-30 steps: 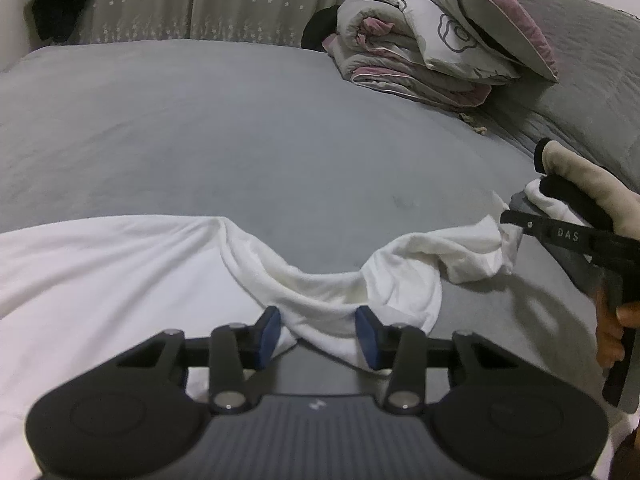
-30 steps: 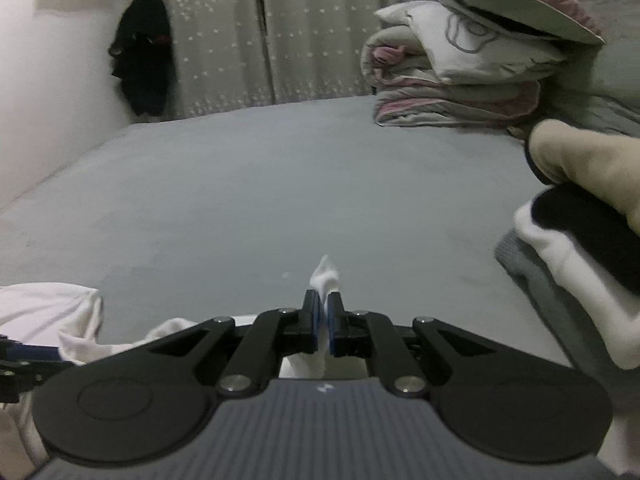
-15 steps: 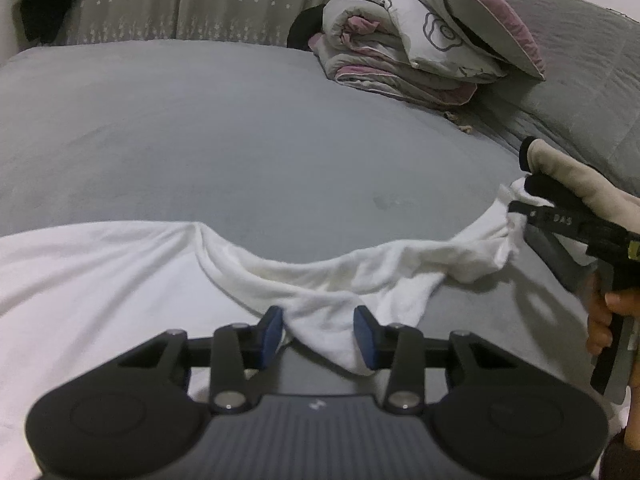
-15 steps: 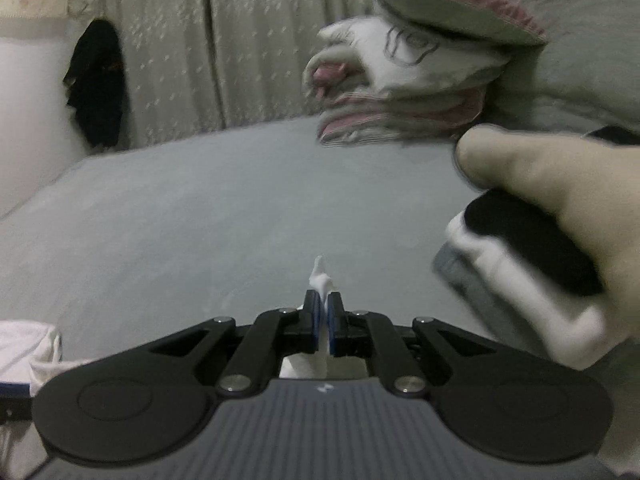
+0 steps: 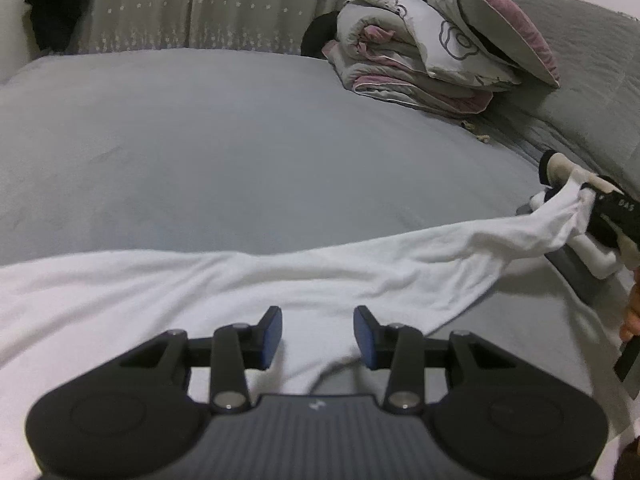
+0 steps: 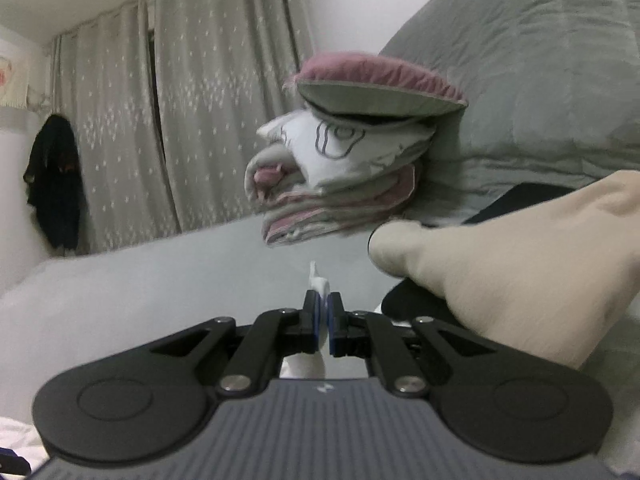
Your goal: Fold clothes
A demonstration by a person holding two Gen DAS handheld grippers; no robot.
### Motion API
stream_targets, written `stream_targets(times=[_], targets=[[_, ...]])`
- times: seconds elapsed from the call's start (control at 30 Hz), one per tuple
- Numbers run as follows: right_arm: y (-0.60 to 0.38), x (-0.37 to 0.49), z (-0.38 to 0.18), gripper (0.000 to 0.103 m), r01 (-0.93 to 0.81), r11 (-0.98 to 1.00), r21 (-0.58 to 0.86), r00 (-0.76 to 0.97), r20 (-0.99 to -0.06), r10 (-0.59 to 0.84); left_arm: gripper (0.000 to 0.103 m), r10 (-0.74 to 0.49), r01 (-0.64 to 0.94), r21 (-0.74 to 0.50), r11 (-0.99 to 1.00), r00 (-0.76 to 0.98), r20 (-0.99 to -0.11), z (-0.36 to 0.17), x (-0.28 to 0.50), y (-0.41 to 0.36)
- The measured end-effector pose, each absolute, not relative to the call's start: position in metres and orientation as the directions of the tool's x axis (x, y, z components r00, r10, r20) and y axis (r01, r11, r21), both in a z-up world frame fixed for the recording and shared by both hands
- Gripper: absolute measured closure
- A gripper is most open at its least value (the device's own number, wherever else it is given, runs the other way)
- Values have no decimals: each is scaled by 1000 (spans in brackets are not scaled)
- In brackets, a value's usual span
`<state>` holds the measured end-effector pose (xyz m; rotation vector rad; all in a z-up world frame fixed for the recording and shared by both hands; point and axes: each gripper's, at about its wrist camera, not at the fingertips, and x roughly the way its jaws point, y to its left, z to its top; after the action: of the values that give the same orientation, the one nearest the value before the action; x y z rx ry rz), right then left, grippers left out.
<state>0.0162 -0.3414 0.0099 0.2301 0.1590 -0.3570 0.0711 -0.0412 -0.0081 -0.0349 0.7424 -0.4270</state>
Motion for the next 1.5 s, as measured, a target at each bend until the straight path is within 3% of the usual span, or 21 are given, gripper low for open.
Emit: stream_targets(times=[0.3, 0.6, 0.87, 1.17, 1.2, 1.27, 1.5], targets=[[-353, 23, 6, 98, 350, 909, 227, 929, -210, -305, 63, -413, 469, -88, 879, 653, -635, 2, 115, -71], [-356, 10, 8, 98, 286, 916, 280, 956, -145, -254, 63, -523, 583, -132, 801, 577, -627, 5, 144, -134], [-360, 5, 11, 98, 238, 917, 320, 971, -103, -216, 62, -688, 707, -279, 650, 393, -610, 35, 166, -187], [-363, 2, 12, 98, 195, 918, 345, 981, -82, -177, 63, -779, 769, -365, 525, 261, -570, 43, 158, -224], [-364, 2, 13, 98, 192, 918, 348, 981, -80, -175, 65, -779, 771, -367, 520, 252, -575, 43, 157, -227], [-364, 2, 13, 98, 188, 918, 350, 982, -78, -172, 103, -775, 776, -371, 511, 229, -589, 42, 155, -232], [-364, 5, 11, 98, 221, 916, 333, 975, -105, -197, 103, -733, 807, -151, 572, 419, -537, 62, 138, -245]])
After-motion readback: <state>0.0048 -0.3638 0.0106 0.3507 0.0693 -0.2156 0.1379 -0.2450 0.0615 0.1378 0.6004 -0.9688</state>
